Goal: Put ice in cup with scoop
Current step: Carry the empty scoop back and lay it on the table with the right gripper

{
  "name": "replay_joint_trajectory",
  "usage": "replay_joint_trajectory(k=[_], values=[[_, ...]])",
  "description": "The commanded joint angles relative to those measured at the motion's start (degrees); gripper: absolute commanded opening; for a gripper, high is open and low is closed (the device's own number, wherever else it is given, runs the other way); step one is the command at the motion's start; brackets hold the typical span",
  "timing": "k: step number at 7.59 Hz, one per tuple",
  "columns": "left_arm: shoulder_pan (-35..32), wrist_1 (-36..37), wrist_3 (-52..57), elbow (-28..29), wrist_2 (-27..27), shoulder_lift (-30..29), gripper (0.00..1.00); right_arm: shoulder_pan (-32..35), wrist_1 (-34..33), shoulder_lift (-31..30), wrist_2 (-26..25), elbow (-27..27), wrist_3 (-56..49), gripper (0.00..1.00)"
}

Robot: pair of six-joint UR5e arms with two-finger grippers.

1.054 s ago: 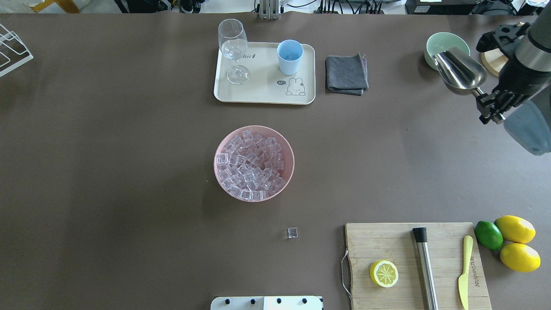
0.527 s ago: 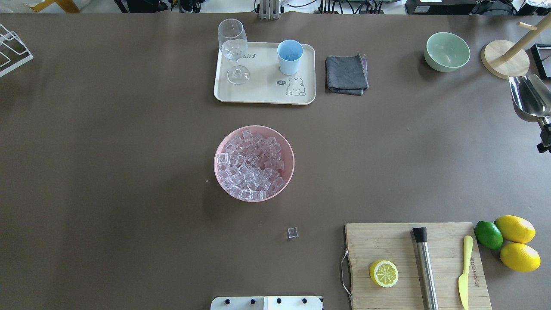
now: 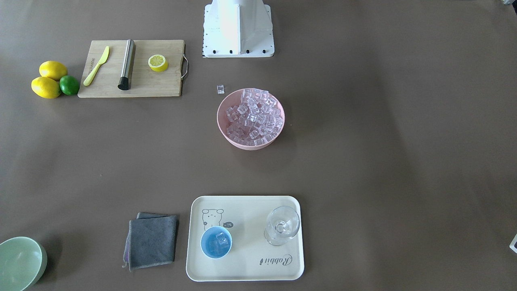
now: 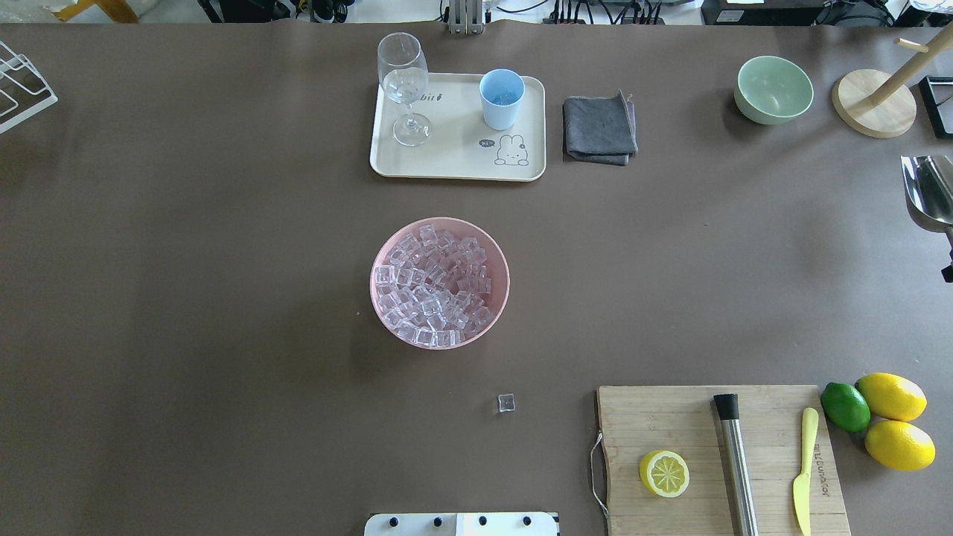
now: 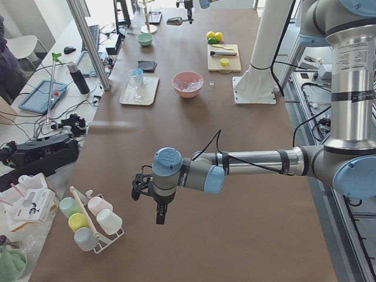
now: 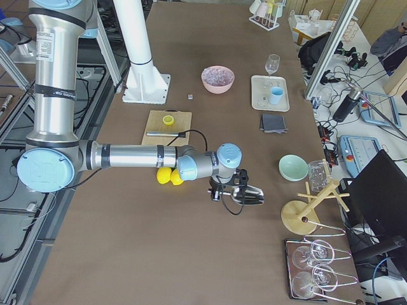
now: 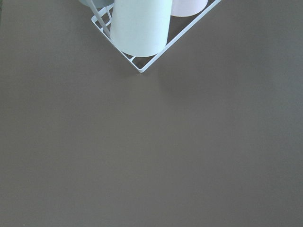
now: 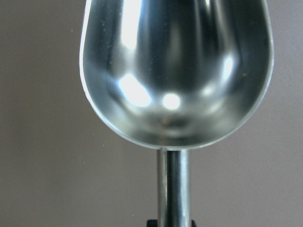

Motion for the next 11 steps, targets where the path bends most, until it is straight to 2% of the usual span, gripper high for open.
replay_joint_trajectory(k=[1, 3, 5, 7, 8, 9, 10, 11], values=[[0.62, 0.02, -0.09, -0.98, 0.01, 0.02, 0.99, -1.22, 2.60, 0.17, 0.21, -1.08, 3.04, 0.00], [1.06, 0.45, -0.18, -4.66, -0.08, 0.02, 0.99, -3.33, 3.32, 0.34, 0.73, -1.27, 4.45, 0.00], [1.06, 1.15, -0.61, -5.64, -4.61, 0.73, 0.99, -4.22, 3.32, 1.13, 1.44, -2.14, 4.11, 0.00], [1.67, 9.46, -0.70, -8.79, -4.82, 0.64, 0.99, -4.31, 3.32, 1.58, 1.61, -2.32, 3.93, 0.00], [1.76, 10.81, -0.70, -9.16, -4.74, 0.55, 0.99, -4.31, 3.32, 1.66, 1.53, -2.67, 3.84, 0.00], [2.63, 10.83, -0.62, -9.07, -4.73, 0.55, 0.99, -4.31, 3.32, 2.27, 1.61, -2.85, 3.84, 0.07], [3.42, 10.91, -0.44, -8.72, -4.13, 0.20, 0.99, -4.31, 3.06, 3.15, 1.61, -3.20, 3.84, 0.38], [3.43, 10.83, -0.44, -8.89, -3.68, 0.20, 0.99, -4.31, 3.32, 3.51, 1.53, -3.55, 3.58, 0.99]])
